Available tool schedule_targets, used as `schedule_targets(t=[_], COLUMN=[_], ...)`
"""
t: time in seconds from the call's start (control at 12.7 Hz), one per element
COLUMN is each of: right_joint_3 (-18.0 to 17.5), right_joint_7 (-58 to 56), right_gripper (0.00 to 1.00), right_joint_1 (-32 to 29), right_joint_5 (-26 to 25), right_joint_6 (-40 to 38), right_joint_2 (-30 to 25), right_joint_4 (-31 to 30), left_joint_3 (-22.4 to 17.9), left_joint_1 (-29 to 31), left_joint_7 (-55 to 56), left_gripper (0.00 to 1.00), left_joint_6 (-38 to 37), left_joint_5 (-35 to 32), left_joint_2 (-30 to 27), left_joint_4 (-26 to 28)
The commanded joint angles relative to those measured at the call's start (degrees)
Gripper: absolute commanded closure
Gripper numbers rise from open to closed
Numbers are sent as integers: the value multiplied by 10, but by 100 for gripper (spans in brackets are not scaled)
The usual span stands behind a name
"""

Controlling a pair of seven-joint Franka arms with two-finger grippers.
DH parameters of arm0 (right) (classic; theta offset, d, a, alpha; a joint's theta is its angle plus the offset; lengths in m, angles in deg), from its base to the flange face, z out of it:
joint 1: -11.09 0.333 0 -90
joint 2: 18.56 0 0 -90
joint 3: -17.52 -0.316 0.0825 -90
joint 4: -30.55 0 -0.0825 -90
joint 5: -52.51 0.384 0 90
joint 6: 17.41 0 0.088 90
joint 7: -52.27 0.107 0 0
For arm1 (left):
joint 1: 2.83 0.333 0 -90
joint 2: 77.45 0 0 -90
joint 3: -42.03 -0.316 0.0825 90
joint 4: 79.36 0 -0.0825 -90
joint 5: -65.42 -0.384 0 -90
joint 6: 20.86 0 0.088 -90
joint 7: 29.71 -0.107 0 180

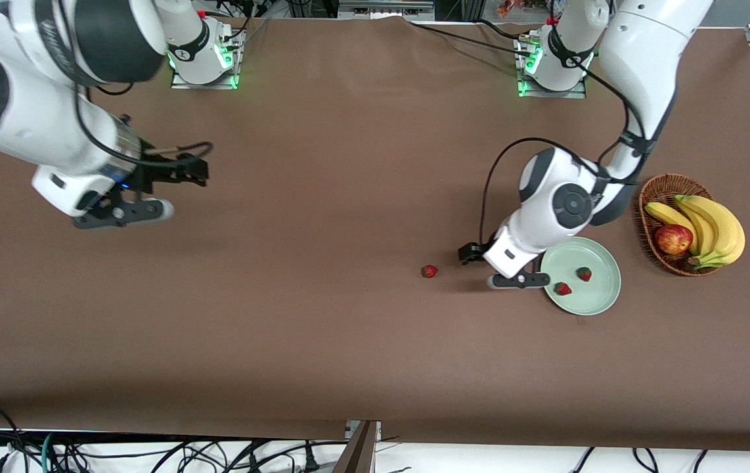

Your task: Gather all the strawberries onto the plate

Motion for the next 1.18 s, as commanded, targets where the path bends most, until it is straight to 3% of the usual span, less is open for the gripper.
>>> schedule_targets(t=[0.0, 0.08, 0.31, 0.47, 0.63, 1.1], right_joint_3=[-187, -250, -371, -400, -450, -450], right_joint_7=[-5, -6, -32, -31, -33, -25], right_gripper=[0, 0, 0, 0, 0, 0], right_joint_1=[-160, -225, -373, -397, -443, -444], right_joint_5=[-74, -90, -98, -114, -140, -141], right_joint_6=[30, 46, 80, 113, 129, 136], right_joint_2=[-130, -154, -160, -158, -159, -155], right_joint_4=[-113, -141, -155, -163, -167, -157], left_joint_3=[-6, -5, -6, -7, -6, -5], left_joint_1=[-57, -68, -85, -85, -89, -96], left_joint_7=[106, 143, 183, 182, 184, 198], left_gripper=[0, 0, 0, 0, 0, 0], left_joint_6=[-4, -5, -4, -4, -4, -5], left_joint_5=[-65, -107, -169, -204, -246, -251], left_joint_2=[69, 91, 132, 141, 148, 154], left_joint_4=[-102, -126, -163, -163, -158, -140])
